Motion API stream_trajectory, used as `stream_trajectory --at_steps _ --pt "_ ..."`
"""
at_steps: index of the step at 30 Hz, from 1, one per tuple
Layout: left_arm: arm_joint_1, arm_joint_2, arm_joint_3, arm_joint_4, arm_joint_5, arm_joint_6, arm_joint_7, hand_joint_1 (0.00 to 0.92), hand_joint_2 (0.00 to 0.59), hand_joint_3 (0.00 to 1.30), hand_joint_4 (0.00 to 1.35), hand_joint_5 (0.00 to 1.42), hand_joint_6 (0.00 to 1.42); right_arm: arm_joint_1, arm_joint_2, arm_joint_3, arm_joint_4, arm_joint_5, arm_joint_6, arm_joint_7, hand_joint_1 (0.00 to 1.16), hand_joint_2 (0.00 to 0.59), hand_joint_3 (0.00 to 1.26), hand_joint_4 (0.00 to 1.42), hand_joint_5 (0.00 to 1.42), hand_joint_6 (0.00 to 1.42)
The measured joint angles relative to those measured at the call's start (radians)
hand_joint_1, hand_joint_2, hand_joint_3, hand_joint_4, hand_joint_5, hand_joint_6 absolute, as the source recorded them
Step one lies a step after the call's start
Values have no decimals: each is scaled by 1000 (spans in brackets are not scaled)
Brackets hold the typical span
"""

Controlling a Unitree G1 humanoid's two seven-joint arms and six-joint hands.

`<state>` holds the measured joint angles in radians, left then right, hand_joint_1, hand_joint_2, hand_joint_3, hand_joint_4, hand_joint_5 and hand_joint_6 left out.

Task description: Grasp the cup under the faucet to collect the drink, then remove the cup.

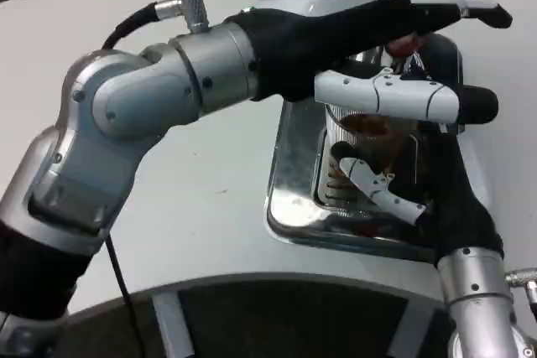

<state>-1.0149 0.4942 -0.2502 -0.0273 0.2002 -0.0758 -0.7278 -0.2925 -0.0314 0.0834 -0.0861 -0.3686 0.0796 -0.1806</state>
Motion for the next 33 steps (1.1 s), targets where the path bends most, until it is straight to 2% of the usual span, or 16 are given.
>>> stream_trajectory --at_steps 14,26,33 --pt "0 9 0 3 0 -8 -5 0 104 176 59 60 124 -35 1 1 27 22 0 -7 732 234 0 51 104 147" --pt "0 15 0 4 0 -10 -7 0 105 178 63 60 124 -39 2 15 39 22 -7 -10 732 234 77 139 187 203" --pt "0 19 0 1 1 -11 -7 0 105 178 69 60 124 -39 14 26 46 22 -15 -34 743 239 163 202 233 249"
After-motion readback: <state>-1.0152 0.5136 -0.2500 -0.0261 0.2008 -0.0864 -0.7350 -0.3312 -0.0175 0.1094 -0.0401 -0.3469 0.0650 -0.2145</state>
